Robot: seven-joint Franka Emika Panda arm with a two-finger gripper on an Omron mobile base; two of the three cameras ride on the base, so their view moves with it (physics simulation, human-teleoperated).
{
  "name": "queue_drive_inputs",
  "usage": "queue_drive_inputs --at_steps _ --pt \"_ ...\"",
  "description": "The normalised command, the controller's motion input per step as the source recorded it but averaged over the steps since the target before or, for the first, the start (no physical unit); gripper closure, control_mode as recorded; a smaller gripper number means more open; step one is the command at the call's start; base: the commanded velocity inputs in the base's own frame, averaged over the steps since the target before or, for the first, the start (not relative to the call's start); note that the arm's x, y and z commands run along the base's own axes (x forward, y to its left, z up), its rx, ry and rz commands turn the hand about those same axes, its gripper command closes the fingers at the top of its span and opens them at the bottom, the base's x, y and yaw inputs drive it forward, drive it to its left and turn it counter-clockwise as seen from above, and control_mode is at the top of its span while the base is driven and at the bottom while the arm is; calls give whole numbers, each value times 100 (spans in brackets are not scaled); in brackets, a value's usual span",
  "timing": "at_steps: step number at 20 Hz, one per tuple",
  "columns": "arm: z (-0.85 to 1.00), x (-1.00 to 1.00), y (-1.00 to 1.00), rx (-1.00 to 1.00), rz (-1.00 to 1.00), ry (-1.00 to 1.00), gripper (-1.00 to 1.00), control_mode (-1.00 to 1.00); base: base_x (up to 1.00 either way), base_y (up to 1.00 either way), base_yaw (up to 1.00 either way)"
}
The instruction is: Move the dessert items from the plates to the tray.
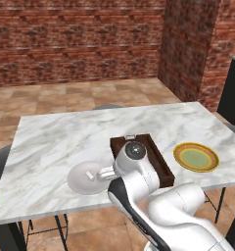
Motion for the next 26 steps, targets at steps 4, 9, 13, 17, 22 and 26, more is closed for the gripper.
queue_drive_inputs --at_steps 4,9,13,17,22,26 --pt "-20 0 38 0 2 0 -100 -100 0 0 0" --pt "-18 3 37 0 2 0 -100 -100 0 0 0" --pt "-9 18 31 0 0 1 -100 -100 0 0 0" --pt "-12 28 33 0 0 0 -100 -100 0 0 0" --pt "-7 28 33 0 0 2 -100 -100 0 0 0" --pt "-3 22 29 0 0 3 -100 -100 0 0 0"
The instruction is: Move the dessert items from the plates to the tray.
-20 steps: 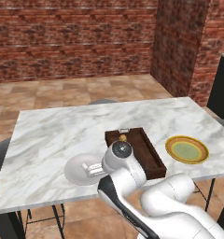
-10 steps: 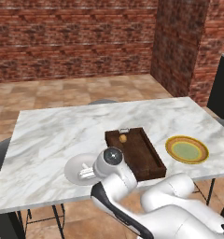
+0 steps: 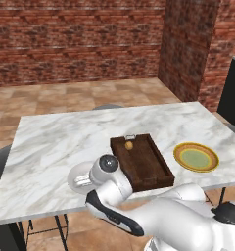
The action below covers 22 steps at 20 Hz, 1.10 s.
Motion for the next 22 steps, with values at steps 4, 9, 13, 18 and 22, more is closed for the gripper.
queue_drive_inputs --at_steps 4,9,13,18,22 --pt "0 20 13 0 0 4 -100 -100 0 0 0" --pt "-6 11 1 0 0 2 -100 -100 0 0 0" --pt "-9 8 0 0 0 0 -100 -100 0 0 0" --pt "-8 15 0 0 0 0 -100 -100 0 0 0" --pt "-9 24 0 0 0 0 -100 -100 0 0 0"
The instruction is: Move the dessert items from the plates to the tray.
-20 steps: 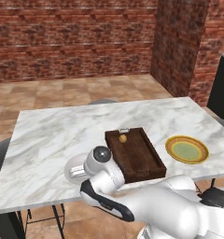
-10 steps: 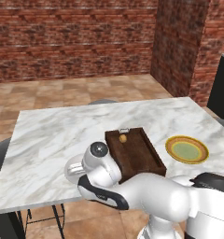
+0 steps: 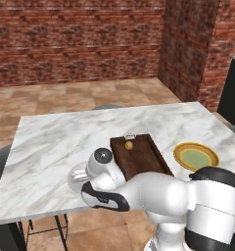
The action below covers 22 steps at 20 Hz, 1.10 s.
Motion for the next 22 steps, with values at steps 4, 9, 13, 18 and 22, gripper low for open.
queue_drive_inputs --at_steps 4,9,13,18,22 --pt "-9 26 0 0 0 0 -100 -100 0 0 0" --pt "-9 16 0 0 0 0 -100 -100 0 0 0" --pt "-12 11 0 0 0 0 -100 -100 0 0 0" --pt "-11 6 0 0 0 0 -100 -100 0 0 0" --pt "-10 5 0 0 0 0 -100 -100 0 0 0"
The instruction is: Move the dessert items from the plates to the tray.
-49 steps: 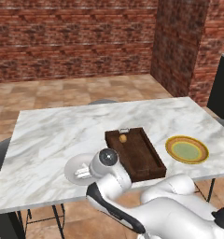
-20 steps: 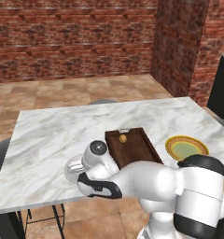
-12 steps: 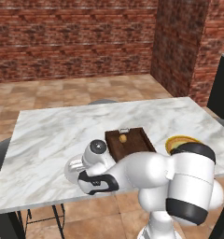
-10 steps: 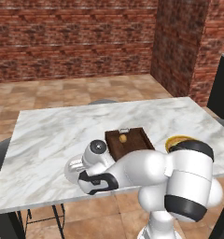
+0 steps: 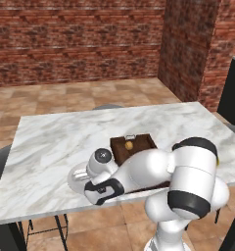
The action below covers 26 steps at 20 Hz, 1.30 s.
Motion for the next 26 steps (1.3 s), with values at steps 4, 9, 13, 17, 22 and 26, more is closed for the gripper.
queue_drive_inputs --at_steps 4,9,13,17,22,26 --pt "-13 7 0 0 0 0 -100 -100 0 0 0" --pt "-15 7 0 0 0 0 -100 -100 0 0 0" --pt "-19 2 0 0 0 0 100 -100 0 0 0" --pt "-17 0 1 0 0 0 100 -100 0 0 0" --pt "-1 0 0 0 0 0 100 -100 0 0 0" --pt "0 0 0 0 0 0 100 -100 0 0 0"
